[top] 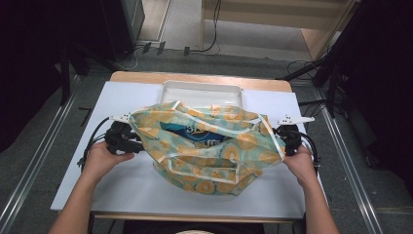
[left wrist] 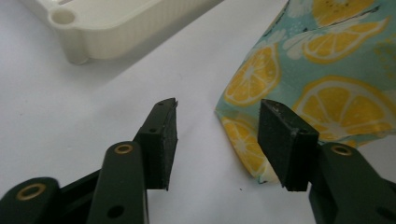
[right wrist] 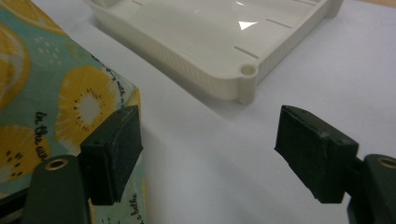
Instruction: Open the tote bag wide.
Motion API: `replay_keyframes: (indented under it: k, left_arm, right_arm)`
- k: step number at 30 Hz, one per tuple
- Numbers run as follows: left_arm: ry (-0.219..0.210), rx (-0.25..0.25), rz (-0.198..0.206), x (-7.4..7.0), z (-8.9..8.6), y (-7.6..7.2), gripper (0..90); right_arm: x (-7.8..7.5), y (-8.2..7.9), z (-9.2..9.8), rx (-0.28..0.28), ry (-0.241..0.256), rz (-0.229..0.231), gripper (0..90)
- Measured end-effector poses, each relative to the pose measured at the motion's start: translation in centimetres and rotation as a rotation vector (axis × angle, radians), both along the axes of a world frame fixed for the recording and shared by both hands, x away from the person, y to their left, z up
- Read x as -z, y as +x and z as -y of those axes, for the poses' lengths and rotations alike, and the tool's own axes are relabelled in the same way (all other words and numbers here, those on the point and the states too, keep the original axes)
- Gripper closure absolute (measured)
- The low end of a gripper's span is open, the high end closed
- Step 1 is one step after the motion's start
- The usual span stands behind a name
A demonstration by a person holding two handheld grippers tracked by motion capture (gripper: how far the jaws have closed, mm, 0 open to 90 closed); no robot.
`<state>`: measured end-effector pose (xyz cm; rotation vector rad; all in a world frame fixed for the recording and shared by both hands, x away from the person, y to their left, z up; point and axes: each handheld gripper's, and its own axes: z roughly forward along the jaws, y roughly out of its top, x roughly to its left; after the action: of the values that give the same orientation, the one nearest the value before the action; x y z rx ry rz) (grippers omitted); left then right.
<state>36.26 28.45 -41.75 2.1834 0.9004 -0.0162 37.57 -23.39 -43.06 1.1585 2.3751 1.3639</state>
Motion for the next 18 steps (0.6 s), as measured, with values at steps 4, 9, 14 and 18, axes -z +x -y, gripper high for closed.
replay_keyframes:
  k: [4, 9, 14, 18]
  left_arm:
    - [-0.018, -0.001, -0.007, -0.14, -0.12, 0.2, 35.5]
    - [-0.022, -0.005, -0.024, -0.04, -0.21, 0.43, 34.8]
    - [-0.046, -0.018, -0.026, -0.1, -0.43, 0.71, 32.7]
    - [-0.084, -0.031, -0.023, -0.28, -0.53, 0.68, 31.7]
  right_arm:
    - [-0.41, -0.18, 0.03, -0.028, 0.021, -0.008, 36.9]
    - [-0.69, -0.11, -0.09, -0.047, 0.057, -0.046, 41.7]
    - [-0.76, -0.4, -0.43, -0.056, 0.033, -0.042, 41.7]
    - [-0.76, -0.4, -0.56, -0.067, 0.033, -0.038, 41.7]
